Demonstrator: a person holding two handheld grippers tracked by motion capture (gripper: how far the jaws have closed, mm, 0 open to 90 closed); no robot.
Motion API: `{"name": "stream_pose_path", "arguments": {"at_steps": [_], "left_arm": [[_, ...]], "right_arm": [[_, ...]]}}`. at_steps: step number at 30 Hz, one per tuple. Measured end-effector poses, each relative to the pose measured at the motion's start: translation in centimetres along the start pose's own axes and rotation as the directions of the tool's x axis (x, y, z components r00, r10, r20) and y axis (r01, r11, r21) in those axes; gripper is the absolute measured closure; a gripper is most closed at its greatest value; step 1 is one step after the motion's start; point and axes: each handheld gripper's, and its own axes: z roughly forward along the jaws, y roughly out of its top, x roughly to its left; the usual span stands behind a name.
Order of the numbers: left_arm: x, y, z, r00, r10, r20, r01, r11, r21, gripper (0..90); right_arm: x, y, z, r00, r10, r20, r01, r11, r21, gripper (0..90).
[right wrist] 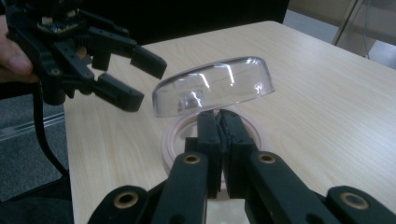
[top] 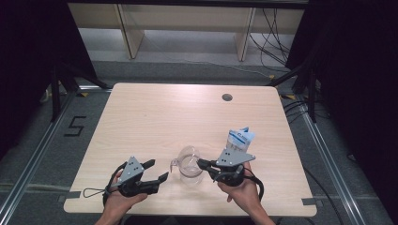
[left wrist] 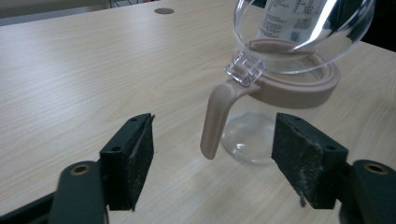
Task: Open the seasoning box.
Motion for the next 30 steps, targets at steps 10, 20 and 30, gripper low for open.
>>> {"name": "stream_pose_path", "arguments": {"at_steps": [10,20,30], "left_arm": [[-0.6,-1.3,-0.3,0.9992,0.033,-0.020,-0.033,0.9991,0.027,20.9],[-0.7,-1.5,-0.1,0.9982,0.060,-0.010,-0.059,0.9975,0.039,15.7],[-0.8,-1.7,0.1,0.9985,0.055,-0.005,-0.054,0.9977,0.041,16.0]], "right_arm": [[0.4,1.0,0.5,0.9999,-0.004,-0.010,0.004,1.000,-0.005,88.0],[0.6,1.7,1.1,0.9993,-0.028,-0.026,0.027,0.999,-0.018,87.6],[1.2,2.6,2.1,0.9980,-0.046,-0.044,0.045,0.999,-0.019,87.6]]}}
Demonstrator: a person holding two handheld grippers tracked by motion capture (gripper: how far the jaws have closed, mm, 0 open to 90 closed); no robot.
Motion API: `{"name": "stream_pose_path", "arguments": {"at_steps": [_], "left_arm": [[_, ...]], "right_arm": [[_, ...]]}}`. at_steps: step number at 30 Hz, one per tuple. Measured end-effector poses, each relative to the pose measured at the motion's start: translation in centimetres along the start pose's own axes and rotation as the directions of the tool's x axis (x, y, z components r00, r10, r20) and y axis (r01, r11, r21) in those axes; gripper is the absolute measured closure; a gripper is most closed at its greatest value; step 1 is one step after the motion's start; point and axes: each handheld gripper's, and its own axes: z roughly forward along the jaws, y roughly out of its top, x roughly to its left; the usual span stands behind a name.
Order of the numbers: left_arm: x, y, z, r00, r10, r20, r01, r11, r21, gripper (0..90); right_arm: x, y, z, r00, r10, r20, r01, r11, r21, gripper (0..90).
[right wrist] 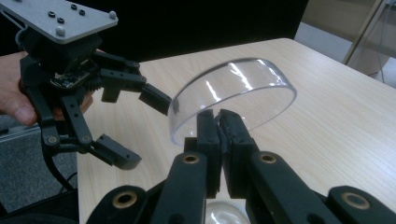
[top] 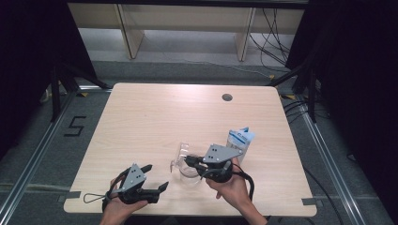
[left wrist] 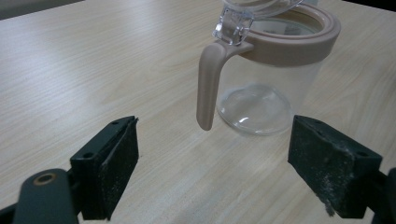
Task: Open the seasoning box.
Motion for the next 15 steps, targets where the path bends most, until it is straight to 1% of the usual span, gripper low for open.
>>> {"name": "stream_pose_path", "arguments": {"at_steps": [1,3,4,5,7,9,10,11,12,13,14,15], "left_arm": [[0.1,0.0,0.0,0.9999,0.014,-0.002,-0.014,0.9999,0.007,16.3],[0.1,0.0,0.0,0.9999,0.010,-0.006,-0.010,0.9999,0.004,16.4],[0.2,0.0,0.0,0.9999,0.010,-0.010,-0.010,0.9999,0.006,16.5],[0.2,0.0,0.0,0.9999,0.007,-0.012,-0.007,1.0000,0.006,16.5],[0.2,0.0,0.1,1.0000,0.003,-0.007,-0.003,1.0000,0.003,16.6],[0.2,0.0,0.1,0.9999,0.001,-0.014,-0.001,1.0000,0.003,16.9],[0.2,-0.1,0.0,0.9998,-0.010,-0.017,0.010,1.0000,0.002,16.9],[0.2,0.0,0.0,0.9999,0.001,-0.017,-0.001,1.0000,0.000,16.9],[0.3,0.0,0.1,0.9999,-0.003,-0.011,0.003,1.0000,-0.005,17.1],[0.3,0.0,0.1,0.9999,-0.005,-0.014,0.005,1.0000,-0.003,17.2],[0.3,-0.1,0.1,0.9999,-0.007,-0.014,0.007,1.0000,-0.006,17.4],[0.3,-0.1,0.0,0.9998,-0.006,-0.018,0.006,1.0000,0.002,17.4]], "right_arm": [[0.1,0.1,0.1,1.0000,-0.001,-0.008,0.001,1.000,0.008,87.6],[0.1,0.1,0.2,1.0000,-0.001,-0.010,0.001,1.000,0.008,87.6],[0.1,0.1,0.4,0.9997,-0.025,0.003,0.025,1.000,-0.007,87.6],[0.2,0.2,0.5,0.9998,-0.003,-0.017,0.004,1.000,0.010,87.6],[0.3,0.2,0.8,0.9999,0.000,-0.016,0.000,1.000,0.007,87.4],[0.4,0.2,1.0,0.9998,-0.003,-0.019,0.003,1.000,0.006,87.2],[0.4,0.2,1.0,0.9998,-0.003,-0.019,0.003,1.000,0.006,87.2],[0.4,0.3,1.0,0.9997,-0.004,-0.024,0.004,1.000,0.010,87.1],[0.4,0.3,1.1,0.9998,-0.010,-0.017,0.010,1.000,0.011,87.1],[0.5,0.3,1.1,0.9996,-0.002,-0.029,0.002,1.000,0.014,87.1],[0.6,0.3,1.3,0.9998,0.005,-0.018,-0.005,1.000,0.002,87.0],[0.6,0.4,1.3,0.9998,-0.002,-0.018,0.002,1.000,0.005,87.0]]}}
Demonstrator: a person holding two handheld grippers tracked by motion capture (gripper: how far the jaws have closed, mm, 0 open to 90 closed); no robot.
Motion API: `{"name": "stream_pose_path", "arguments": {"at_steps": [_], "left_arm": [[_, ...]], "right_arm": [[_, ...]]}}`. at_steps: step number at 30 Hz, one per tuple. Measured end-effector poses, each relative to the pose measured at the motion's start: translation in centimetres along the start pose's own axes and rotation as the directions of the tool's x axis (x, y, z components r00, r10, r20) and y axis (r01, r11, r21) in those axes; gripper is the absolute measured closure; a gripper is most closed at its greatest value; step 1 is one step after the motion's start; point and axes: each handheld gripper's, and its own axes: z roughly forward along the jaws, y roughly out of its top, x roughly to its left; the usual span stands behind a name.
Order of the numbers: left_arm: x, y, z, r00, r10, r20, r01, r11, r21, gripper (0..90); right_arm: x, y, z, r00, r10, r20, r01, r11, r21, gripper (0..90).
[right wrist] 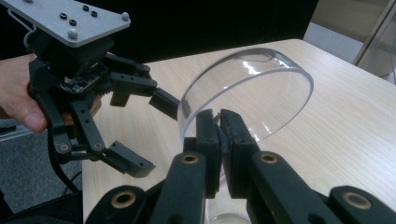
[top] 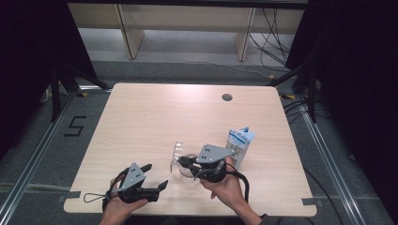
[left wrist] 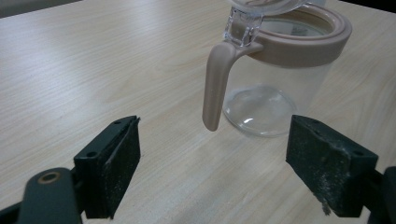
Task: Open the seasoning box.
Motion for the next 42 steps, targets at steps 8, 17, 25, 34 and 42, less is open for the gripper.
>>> {"name": "stream_pose_path", "arguments": {"at_steps": [8,17,25,34,42], "left_arm": [[0.1,0.0,0.0,1.0000,0.000,-0.005,0.000,1.0000,-0.006,17.5],[0.1,0.0,0.1,1.0000,0.001,-0.008,-0.001,1.0000,-0.008,17.8],[0.1,0.0,0.1,1.0000,-0.004,-0.008,0.004,0.9999,-0.011,17.9],[0.2,0.0,0.1,1.0000,-0.005,-0.002,0.005,0.9999,-0.009,18.1],[0.2,0.0,0.1,1.0000,-0.006,-0.005,0.006,0.9999,-0.014,18.1]], "right_arm": [[0.3,0.2,0.6,0.9996,-0.010,-0.027,0.011,1.000,0.014,86.4],[0.1,-0.1,0.2,1.0000,0.005,-0.008,-0.005,1.000,0.002,81.9],[-0.5,-0.8,-1.7,0.9987,0.039,0.032,-0.038,0.999,-0.013,61.5],[-0.4,-1.6,-3.9,0.9939,0.048,0.099,-0.043,0.998,-0.047,42.5],[-0.1,-2.5,-6.0,0.9883,0.065,0.138,-0.055,0.996,-0.077,40.1]]}}
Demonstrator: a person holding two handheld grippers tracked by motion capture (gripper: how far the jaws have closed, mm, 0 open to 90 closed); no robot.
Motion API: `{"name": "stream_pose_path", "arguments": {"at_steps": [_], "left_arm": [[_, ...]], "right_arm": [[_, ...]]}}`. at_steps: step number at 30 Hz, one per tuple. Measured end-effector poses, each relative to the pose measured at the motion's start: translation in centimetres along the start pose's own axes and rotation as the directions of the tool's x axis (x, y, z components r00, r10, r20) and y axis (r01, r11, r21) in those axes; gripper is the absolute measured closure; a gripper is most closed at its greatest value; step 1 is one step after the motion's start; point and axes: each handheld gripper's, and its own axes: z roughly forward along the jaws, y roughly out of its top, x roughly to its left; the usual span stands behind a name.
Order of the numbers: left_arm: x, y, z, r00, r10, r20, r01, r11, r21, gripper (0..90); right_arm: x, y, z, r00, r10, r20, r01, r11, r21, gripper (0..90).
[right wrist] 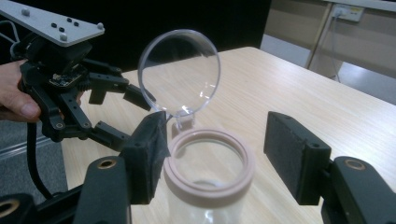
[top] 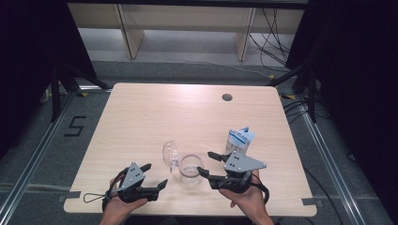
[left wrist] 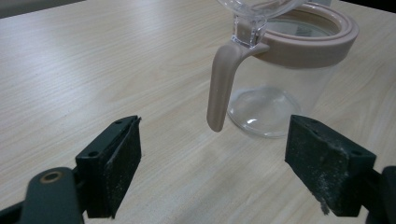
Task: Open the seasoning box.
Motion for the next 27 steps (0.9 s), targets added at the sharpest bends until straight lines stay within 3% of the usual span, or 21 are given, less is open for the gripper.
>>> {"name": "stream_pose_path", "arguments": {"at_steps": [1,2,4,5,6,9,12,13,17,18,19,21,23,25,26,27], "left_arm": [[0.0,0.0,0.0,1.0000,-0.002,-0.005,0.002,1.0000,0.002,18.1],[0.0,0.0,0.0,1.0000,-0.002,-0.002,0.002,1.0000,0.002,18.1],[0.0,0.0,0.0,1.0000,-0.001,-0.001,0.001,1.0000,0.002,18.0],[0.0,0.0,0.0,1.0000,0.000,-0.001,0.000,1.0000,0.000,18.0],[0.0,0.0,0.0,1.0000,-0.002,-0.002,0.002,1.0000,-0.001,18.0],[0.0,0.0,0.0,1.0000,-0.005,-0.005,0.005,1.0000,-0.001,18.0],[0.0,0.0,-0.1,0.9999,-0.004,-0.009,0.004,1.0000,0.000,18.0],[0.0,0.0,0.0,0.9999,-0.005,-0.009,0.005,1.0000,0.001,17.9],[0.0,0.1,0.0,0.9999,-0.009,-0.009,0.009,1.0000,-0.001,17.7],[0.0,0.1,0.0,0.9999,-0.009,-0.009,0.009,1.0000,-0.001,17.8],[0.1,0.1,0.0,0.9999,-0.015,-0.006,0.015,0.9999,-0.004,17.8],[0.1,0.1,0.0,0.9998,-0.020,-0.008,0.020,0.9998,-0.006,17.5],[0.2,0.1,0.1,0.9997,-0.025,-0.008,0.025,0.9997,-0.005,17.4],[0.2,0.2,0.1,0.9996,-0.026,-0.006,0.026,0.9997,-0.006,17.5],[0.1,0.2,0.2,0.9998,-0.021,-0.004,0.021,0.9998,-0.004,17.5],[0.1,0.2,0.2,0.9998,-0.020,-0.009,0.020,0.9998,0.004,17.4]], "right_arm": [[-0.3,-0.4,-0.5,0.9998,-0.006,0.020,0.007,1.000,-0.017,39.5],[-0.3,-0.6,-0.8,0.9995,0.023,0.022,-0.023,0.999,-0.022,39.2],[-0.4,-0.9,-1.4,0.9989,0.038,0.029,-0.038,0.999,0.000,38.4],[-0.5,-1.0,-1.6,0.9982,0.028,0.053,-0.027,0.999,-0.025,38.2],[-0.5,-1.2,-1.9,0.9968,0.050,0.063,-0.049,0.999,-0.022,37.8],[-1.0,-1.7,-2.8,0.9955,0.049,0.081,-0.046,0.998,-0.034,36.8],[-1.0,-2.5,-3.7,0.9880,0.106,0.112,-0.103,0.994,-0.028,36.5],[-1.3,-2.8,-3.9,0.9882,0.096,0.119,-0.093,0.995,-0.029,36.4],[-1.9,-3.9,-4.8,0.9814,0.129,0.142,-0.128,0.992,-0.022,34.5],[-2.2,-4.2,-5.0,0.9822,0.115,0.148,-0.112,0.993,-0.031,33.5],[-2.4,-4.5,-5.3,0.9790,0.147,0.141,-0.142,0.989,-0.048,31.7],[-2.9,-4.8,-5.7,0.9769,0.167,0.133,-0.159,0.985,-0.075,26.9],[-3.5,-5.1,-6.0,0.9706,0.176,0.164,-0.166,0.983,-0.073,19.3],[-3.9,-5.5,-6.3,0.9581,0.211,0.194,-0.193,0.976,-0.104,17.2],[-4.3,-5.7,-6.4,0.9583,0.186,0.217,-0.166,0.980,-0.108,16.4],[-4.4,-5.9,-6.5,0.9535,0.199,0.227,-0.179,0.978,-0.103,16.0]]}}
